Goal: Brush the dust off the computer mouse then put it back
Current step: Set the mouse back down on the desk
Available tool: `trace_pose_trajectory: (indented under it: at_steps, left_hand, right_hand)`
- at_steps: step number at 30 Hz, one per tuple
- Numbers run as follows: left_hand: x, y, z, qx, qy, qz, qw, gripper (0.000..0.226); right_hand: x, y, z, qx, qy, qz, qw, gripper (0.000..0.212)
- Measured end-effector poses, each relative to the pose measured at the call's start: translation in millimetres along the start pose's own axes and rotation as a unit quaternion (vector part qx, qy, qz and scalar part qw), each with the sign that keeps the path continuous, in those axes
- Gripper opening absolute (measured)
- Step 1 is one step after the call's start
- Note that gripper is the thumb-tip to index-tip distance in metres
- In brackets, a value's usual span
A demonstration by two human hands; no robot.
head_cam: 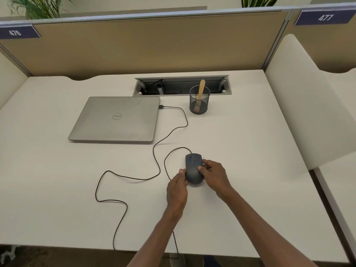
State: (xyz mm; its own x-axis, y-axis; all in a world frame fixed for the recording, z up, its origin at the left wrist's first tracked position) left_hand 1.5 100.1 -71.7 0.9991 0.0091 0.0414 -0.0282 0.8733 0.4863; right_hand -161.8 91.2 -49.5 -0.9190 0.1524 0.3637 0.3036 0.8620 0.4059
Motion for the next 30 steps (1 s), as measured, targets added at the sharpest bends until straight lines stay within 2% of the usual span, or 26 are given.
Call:
trace_pose_trajectory:
  at_steps: [8, 12, 14, 20, 25, 28, 30]
  left_hand:
    - [2.0, -1.9, -2.0, 0.003, -0.017, -0.018, 1.000, 0.037]
    - [3.2, -0.8, 1.5, 0.009, -0.050, -0.008, 0.999, 0.043]
    - [3.1, 0.7, 4.9, 0.011, -0.066, -0.009, 0.998, 0.037]
    - [6.4, -3.5, 12.5, -0.014, -0.128, -0.004, 0.992, 0.052]
    - [15.0, -2.2, 21.1, -0.023, -0.125, 0.012, 0.992, 0.033]
    - [24.2, 1.1, 31.1, -0.070, -0.106, 0.026, 0.992, 0.033]
    - [30.5, 6.1, 42.7, -0.126, -0.132, 0.031, 0.983, 0.027]
  right_hand:
    - [-2.0, -2.1, -0.2, 0.002, 0.020, 0.006, 1.000, 0.017]
    - [-2.5, -1.8, -0.9, 0.004, 0.028, 0.015, 0.999, 0.027]
    - [-2.9, -0.7, -0.6, 0.000, 0.026, 0.017, 1.000, 0.021]
    - [-4.8, 1.2, 2.4, -0.008, 0.023, 0.021, 0.999, 0.021]
    - [0.3, -1.7, 5.7, -0.027, 0.002, 0.035, 0.999, 0.031]
    - [9.8, -0.5, 1.5, 0.005, 0.038, 0.064, 0.997, 0.036]
    - [15.0, 4.5, -6.0, 0.050, 0.095, 0.084, 0.991, 0.034]
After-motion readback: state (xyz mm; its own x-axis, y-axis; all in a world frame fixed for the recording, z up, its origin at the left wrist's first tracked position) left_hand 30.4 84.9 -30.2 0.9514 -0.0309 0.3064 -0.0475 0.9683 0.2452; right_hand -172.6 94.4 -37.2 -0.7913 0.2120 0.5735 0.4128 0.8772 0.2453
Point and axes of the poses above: each hand's wrist, its own y-axis away from the middle knuckle, its own x-axis out of the back of the hand, z = x × y, the point moved 8 cm from there along -y, towards the middle knuckle
